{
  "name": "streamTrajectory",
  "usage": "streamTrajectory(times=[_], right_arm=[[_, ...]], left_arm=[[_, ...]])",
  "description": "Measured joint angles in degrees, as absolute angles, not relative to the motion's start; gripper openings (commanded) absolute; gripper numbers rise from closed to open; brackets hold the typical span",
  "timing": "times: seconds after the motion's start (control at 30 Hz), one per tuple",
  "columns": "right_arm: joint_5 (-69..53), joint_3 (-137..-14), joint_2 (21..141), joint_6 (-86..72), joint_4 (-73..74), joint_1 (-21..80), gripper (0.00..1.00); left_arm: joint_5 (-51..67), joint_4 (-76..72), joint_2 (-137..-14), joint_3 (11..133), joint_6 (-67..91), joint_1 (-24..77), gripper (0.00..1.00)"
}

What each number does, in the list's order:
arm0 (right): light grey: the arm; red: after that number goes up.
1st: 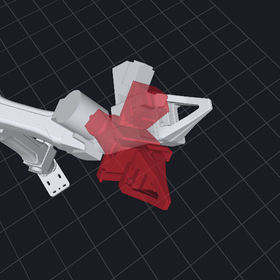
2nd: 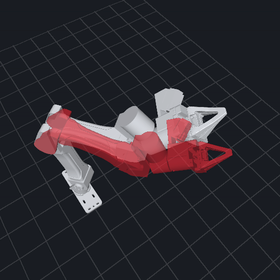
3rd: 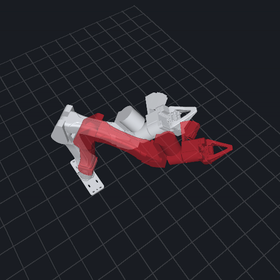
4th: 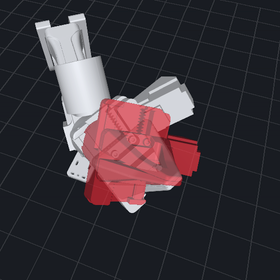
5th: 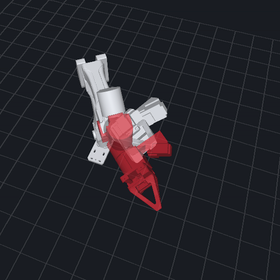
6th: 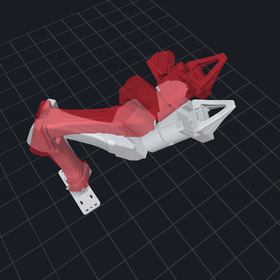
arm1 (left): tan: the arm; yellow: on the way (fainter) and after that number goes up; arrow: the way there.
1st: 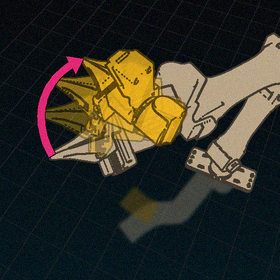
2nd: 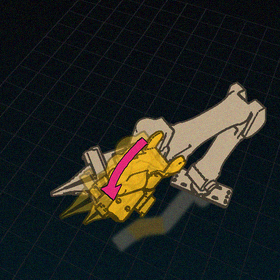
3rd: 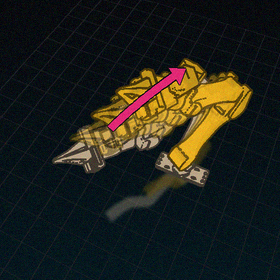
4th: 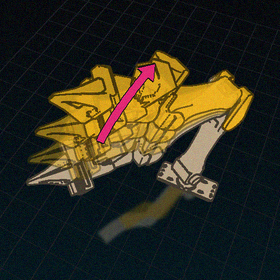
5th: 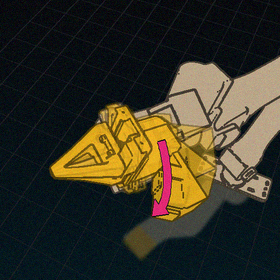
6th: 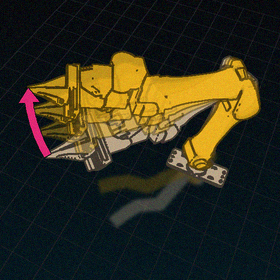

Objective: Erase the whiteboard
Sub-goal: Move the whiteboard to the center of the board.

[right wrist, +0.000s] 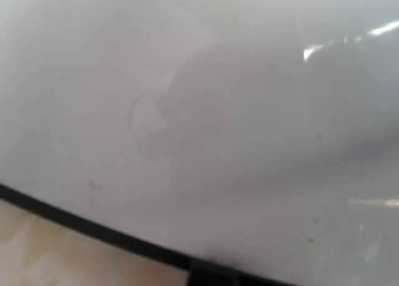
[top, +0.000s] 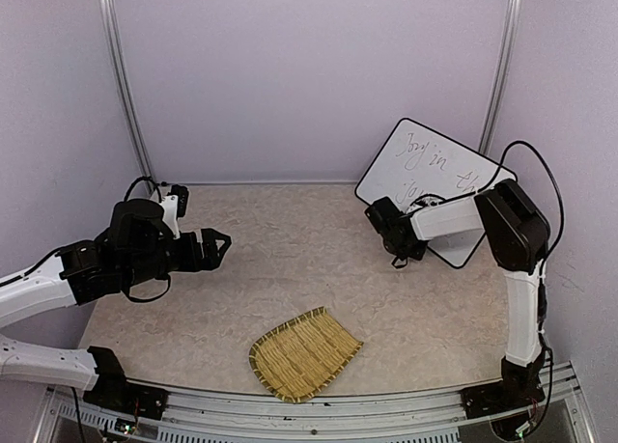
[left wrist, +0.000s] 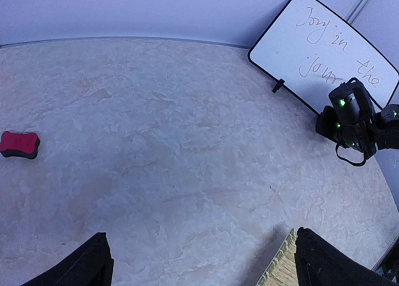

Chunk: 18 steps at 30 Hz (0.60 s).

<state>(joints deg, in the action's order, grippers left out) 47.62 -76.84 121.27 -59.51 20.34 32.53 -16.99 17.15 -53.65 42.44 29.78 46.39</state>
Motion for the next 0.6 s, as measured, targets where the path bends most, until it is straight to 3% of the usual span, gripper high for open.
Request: streamTrajectory(times=[0.6], right_arm=[[40.4,-75.9,120.5,-49.6,11.9,38.7,0.00]], left_arm=[[-17.0,17.0,-56.3,42.4,29.8,46.5,0.99]])
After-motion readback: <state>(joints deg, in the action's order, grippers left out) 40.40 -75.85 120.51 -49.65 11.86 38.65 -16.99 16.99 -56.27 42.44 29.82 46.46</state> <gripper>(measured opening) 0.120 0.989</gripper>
